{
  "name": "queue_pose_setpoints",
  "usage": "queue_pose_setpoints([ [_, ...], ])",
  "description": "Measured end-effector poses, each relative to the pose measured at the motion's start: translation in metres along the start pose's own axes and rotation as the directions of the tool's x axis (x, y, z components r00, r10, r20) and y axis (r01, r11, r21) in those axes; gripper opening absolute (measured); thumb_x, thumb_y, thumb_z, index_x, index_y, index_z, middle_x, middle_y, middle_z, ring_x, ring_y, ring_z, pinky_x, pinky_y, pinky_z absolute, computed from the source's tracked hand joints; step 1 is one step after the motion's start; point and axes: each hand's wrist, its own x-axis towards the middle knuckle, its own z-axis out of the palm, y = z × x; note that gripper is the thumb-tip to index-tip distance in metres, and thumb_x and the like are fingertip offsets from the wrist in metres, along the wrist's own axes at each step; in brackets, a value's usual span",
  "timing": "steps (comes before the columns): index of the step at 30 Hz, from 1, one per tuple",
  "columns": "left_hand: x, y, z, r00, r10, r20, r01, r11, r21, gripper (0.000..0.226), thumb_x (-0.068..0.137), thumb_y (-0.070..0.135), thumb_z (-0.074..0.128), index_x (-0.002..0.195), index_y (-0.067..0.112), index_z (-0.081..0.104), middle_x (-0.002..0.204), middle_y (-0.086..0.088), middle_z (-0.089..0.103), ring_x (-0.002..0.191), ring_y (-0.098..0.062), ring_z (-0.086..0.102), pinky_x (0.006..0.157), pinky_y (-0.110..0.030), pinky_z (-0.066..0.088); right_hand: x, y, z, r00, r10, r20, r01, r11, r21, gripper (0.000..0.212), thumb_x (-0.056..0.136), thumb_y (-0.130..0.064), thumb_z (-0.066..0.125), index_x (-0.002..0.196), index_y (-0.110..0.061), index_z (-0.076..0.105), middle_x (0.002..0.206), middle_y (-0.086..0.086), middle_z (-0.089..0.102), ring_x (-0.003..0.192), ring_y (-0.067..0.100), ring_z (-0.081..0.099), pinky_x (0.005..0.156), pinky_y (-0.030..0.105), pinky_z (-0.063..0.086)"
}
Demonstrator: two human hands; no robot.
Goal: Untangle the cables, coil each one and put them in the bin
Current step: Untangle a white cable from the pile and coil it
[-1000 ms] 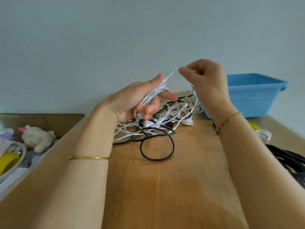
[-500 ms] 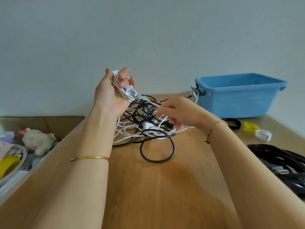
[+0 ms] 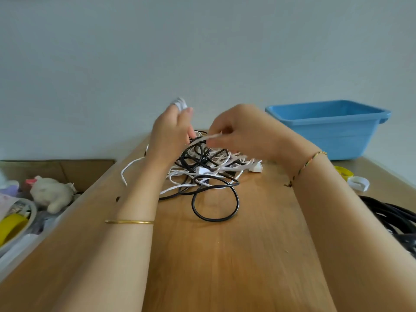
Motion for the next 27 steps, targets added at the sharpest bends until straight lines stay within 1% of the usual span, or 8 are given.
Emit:
queue_pose_setpoints([
  [3,-0.003,0.018,0.005,0.954,-0.014,0.301,-0.050,0.978,0.203,0.042,0.105,0.032,0.028,0.111,0.004,0.059,0.056,0.000,0.061,0.043,-0.004,0.052,0.054,-0.015,0.042,0.004,0.013,0.000,0.950,0.048,-0.310,-0.040,0.999,0.033,0.010,0.085,-0.025,0.065,0.089,-0.021,0.073,0.073,-0.009,0.060,0.071,0.011,0.056,0.069,0.033,0.051],
  [8,-0.008,0.022,0.000,0.721,-0.072,0.689,0.312,0.922,-0.230,0.077,0.098,0.054,0.011,0.110,0.002,0.066,0.040,0.000,0.049,0.037,-0.014,0.043,0.047,-0.018,0.043,0.004,0.037,0.004,0.873,0.186,-0.452,-0.118,0.978,0.174,0.019,0.082,-0.028,0.070,0.084,-0.010,0.074,0.079,0.010,0.070,0.079,0.030,0.064,0.075,0.048,0.053],
  [11,-0.009,0.022,-0.002,0.617,0.064,0.784,0.421,0.815,-0.398,0.065,0.093,0.050,0.028,0.106,-0.002,0.066,0.036,0.005,0.039,0.031,-0.006,0.032,0.039,-0.017,0.039,0.005,0.045,0.010,0.874,0.205,-0.441,-0.142,0.975,0.172,0.030,0.084,-0.030,0.067,0.083,-0.001,0.071,0.084,0.018,0.069,0.081,0.034,0.063,0.075,0.048,0.052],
  [14,-0.005,0.018,-0.002,0.640,0.117,0.760,0.556,0.612,-0.562,0.050,0.093,0.036,0.038,0.098,-0.003,0.069,0.036,0.009,0.040,0.027,0.001,0.031,0.035,-0.015,0.037,0.004,0.044,0.011,0.913,0.198,-0.357,-0.114,0.964,0.242,0.025,0.087,-0.028,0.066,0.076,-0.006,0.072,0.068,0.008,0.068,0.062,0.023,0.059,0.063,0.036,0.051],
  [18,0.009,0.004,-0.013,0.619,0.264,0.739,0.733,0.142,-0.665,0.047,0.096,0.031,0.037,0.100,-0.005,0.068,0.041,0.004,0.052,0.032,-0.003,0.046,0.041,-0.014,0.040,0.000,0.040,0.008,0.961,0.231,-0.154,-0.119,0.845,0.522,0.016,0.085,-0.027,0.068,0.074,-0.015,0.069,0.051,-0.001,0.059,0.043,0.014,0.050,0.044,0.022,0.043],
  [21,0.011,0.001,-0.018,0.719,0.222,0.658,0.692,-0.139,-0.709,0.047,0.100,0.029,0.038,0.101,-0.010,0.063,0.042,-0.001,0.053,0.033,-0.009,0.048,0.042,-0.018,0.044,0.002,0.045,0.010,0.976,0.217,-0.020,-0.169,0.808,0.564,0.013,0.084,-0.025,0.069,0.085,-0.012,0.067,0.052,-0.001,0.049,0.038,0.011,0.034,0.038,0.019,0.028],
  [24,0.010,0.007,-0.022,0.864,-0.039,0.502,0.489,-0.173,-0.855,0.047,0.104,0.034,0.034,0.093,-0.001,0.063,0.037,0.005,0.046,0.028,-0.004,0.039,0.040,-0.010,0.036,0.002,0.058,0.014,0.961,0.269,0.056,-0.269,0.880,0.391,0.016,0.085,-0.027,0.069,0.090,-0.012,0.068,0.059,0.002,0.047,0.044,0.010,0.034,0.040,0.017,0.028],
  [27,0.013,0.006,-0.033,0.909,-0.207,0.361,0.326,-0.185,-0.927,0.046,0.103,0.036,0.034,0.090,0.003,0.062,0.035,0.006,0.043,0.027,-0.004,0.036,0.039,-0.011,0.037,0.002,0.083,0.021,0.934,0.358,0.015,-0.358,0.934,-0.001,0.007,0.085,-0.022,0.068,0.085,-0.016,0.072,0.064,-0.006,0.052,0.058,0.009,0.046,0.057,0.016,0.043],
])
